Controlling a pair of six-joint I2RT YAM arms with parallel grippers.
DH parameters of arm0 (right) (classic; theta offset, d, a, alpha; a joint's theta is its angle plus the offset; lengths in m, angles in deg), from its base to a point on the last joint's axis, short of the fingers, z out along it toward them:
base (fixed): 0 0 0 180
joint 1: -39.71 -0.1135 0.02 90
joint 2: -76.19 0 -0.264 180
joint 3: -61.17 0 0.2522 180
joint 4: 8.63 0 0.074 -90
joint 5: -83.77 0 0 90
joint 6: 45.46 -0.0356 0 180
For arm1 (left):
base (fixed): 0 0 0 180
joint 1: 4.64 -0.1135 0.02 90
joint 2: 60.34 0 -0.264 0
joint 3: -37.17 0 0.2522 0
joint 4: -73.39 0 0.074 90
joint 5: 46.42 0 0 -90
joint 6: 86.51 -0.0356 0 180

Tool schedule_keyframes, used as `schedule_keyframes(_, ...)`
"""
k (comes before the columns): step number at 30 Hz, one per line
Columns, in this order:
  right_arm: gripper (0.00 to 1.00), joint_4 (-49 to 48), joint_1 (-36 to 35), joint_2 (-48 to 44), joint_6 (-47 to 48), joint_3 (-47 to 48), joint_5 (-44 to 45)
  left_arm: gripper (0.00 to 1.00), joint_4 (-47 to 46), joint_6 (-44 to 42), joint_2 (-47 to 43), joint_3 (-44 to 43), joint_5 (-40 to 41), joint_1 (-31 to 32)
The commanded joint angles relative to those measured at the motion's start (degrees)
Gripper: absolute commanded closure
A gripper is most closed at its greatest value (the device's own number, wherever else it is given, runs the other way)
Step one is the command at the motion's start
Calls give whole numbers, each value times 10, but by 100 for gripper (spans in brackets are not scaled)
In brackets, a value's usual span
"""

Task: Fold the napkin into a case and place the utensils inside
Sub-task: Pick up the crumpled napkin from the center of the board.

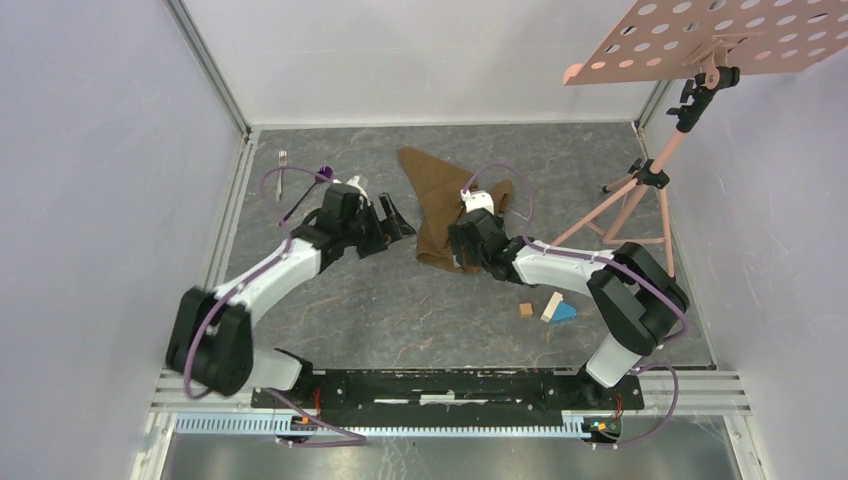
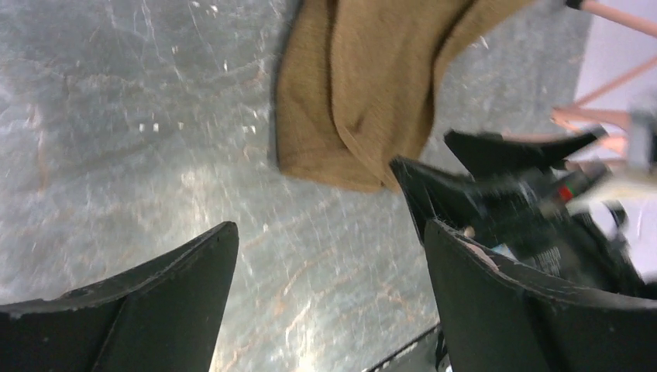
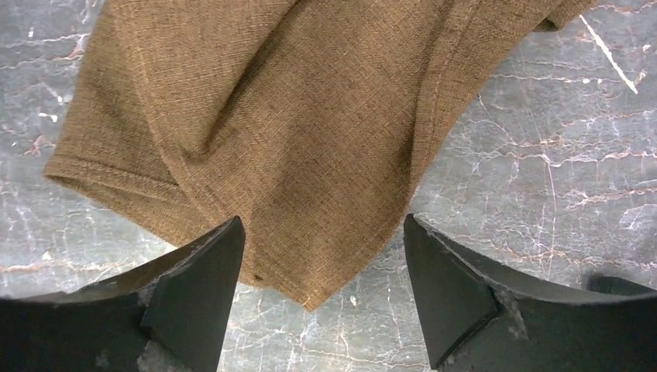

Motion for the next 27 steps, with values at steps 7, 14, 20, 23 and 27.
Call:
schedule_keyframes(7,36,-71,1,-19,21,-52,5,9,-145,94,334,-236,-12,-7)
schedule_keyframes(14,38,-79,1,-33,39,-84,-9,27,-97,70,455,-359,15,-11)
schedule_keyframes(20,39,-80,1,-40,57,-88,-25,62,-57,35,488,-389,22,-15)
schedule_keyframes(23,42,-73,1,-48,73,-85,-34,90,-62,22,454,-346,37,-14)
schedule_keyframes(27,42,-35,1,-72,94,-73,-44,98,-72,13,343,-222,80,-12)
